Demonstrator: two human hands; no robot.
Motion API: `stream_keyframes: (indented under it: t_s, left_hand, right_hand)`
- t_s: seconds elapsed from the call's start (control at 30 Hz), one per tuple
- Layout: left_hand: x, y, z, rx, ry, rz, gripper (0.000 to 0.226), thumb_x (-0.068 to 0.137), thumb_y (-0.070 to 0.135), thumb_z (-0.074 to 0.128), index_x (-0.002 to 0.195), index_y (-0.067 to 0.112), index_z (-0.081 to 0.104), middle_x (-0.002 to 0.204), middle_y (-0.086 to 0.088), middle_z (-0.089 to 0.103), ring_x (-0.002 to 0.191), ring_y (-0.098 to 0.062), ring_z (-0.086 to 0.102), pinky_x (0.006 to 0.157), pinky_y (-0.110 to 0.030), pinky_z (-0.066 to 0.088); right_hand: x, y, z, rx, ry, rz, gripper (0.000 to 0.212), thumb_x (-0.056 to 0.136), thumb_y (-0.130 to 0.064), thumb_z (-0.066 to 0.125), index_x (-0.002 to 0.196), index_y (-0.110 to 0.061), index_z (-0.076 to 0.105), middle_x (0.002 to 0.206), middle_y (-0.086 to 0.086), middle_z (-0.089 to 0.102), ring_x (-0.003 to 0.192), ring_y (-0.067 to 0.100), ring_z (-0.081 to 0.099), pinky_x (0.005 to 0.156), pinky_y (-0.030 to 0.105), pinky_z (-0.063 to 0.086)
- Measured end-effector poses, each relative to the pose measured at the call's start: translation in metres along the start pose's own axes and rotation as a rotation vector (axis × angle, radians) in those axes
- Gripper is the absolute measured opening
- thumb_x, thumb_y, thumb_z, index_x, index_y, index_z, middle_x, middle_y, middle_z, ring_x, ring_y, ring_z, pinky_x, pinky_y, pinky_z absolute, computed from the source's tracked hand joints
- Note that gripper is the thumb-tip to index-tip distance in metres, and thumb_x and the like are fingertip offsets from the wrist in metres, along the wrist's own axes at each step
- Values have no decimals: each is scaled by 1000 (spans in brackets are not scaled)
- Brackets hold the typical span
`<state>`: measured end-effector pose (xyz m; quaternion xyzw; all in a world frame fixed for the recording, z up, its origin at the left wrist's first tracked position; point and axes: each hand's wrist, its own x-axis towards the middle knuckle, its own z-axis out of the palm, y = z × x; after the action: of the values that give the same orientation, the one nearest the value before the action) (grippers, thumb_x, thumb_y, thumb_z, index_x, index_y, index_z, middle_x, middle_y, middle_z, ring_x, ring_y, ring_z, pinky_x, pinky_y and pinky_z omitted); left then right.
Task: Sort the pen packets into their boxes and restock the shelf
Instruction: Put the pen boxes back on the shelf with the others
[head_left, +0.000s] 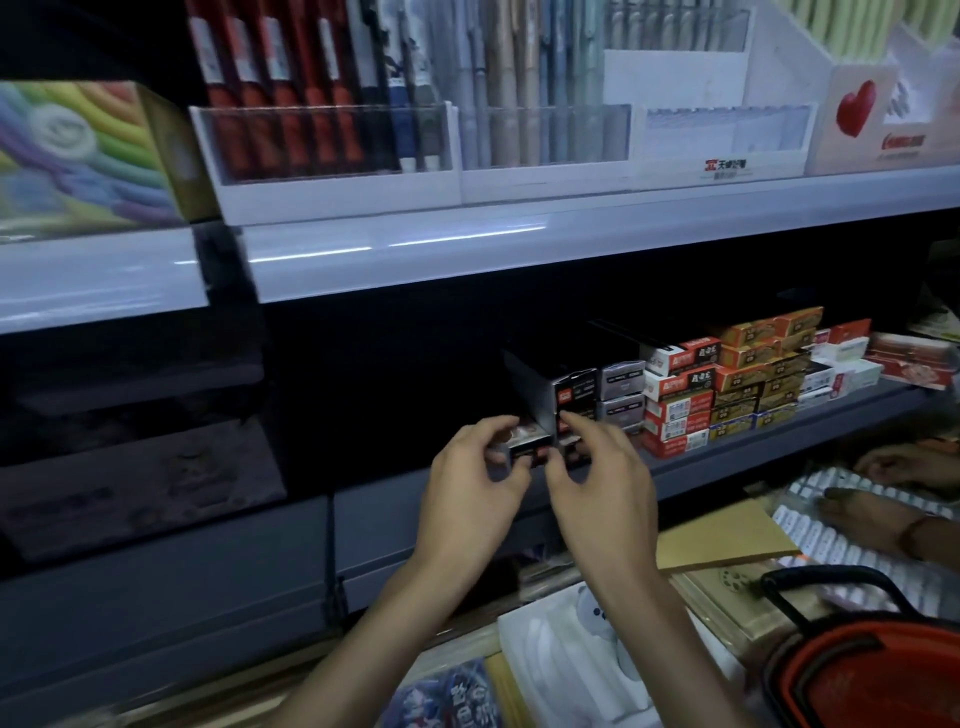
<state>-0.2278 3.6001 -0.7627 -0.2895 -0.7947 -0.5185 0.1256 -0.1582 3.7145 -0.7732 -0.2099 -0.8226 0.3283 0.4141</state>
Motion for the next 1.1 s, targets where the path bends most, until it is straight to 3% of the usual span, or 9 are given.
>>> stream_keyframes:
  t_s: [0.3,0.43,0.57,0.63,0.8,1.1]
  left_hand:
    - [-40,-14,-79,360,-44,91,41,98,35,62,139,34,58,129,16,60,118,-7,58,98,-39,51]
    - [-35,-5,-50,156,-104,54,44,101,29,60,145,32,55,129,14,60,116,-6,58,98,-31,51]
    - [-12,10,3,-142,-82,-67,48,98,23,63,145,29,56,129,12,64,110,-2,61,99,-25,50]
    - [-3,14,22,-176,-68,-74,52,97,21,65,147,26,54,134,9,61,112,-3,60,98,-20,47]
    - [10,14,45,-167,-24,-94,60,93,17,65,151,18,48,144,4,50,123,-13,57,109,-36,48]
    - [15,13,52,-172,-10,-96,56,94,17,64,148,23,52,139,9,53,116,-9,60,100,-40,54]
  right_hand:
    - [-4,-7,10,-46,65,53,48,98,-25,67,145,-17,57,141,4,58,127,27,57,95,36,47]
    - [7,7,6,56,145,115,40,100,-14,61,140,-18,62,134,4,62,119,27,61,89,30,44]
    - [20,21,-1,103,171,113,47,101,-8,56,146,-20,56,148,2,54,133,26,55,107,44,48]
    - [26,27,-4,89,161,73,51,101,-7,54,150,-18,52,152,-2,49,138,21,49,111,38,45]
    - [37,40,-7,20,75,25,63,99,-4,56,157,-22,42,161,-6,38,149,15,35,113,23,28]
    - [40,41,2,-8,82,14,63,98,-2,56,155,-25,46,158,-5,42,147,16,35,115,26,29]
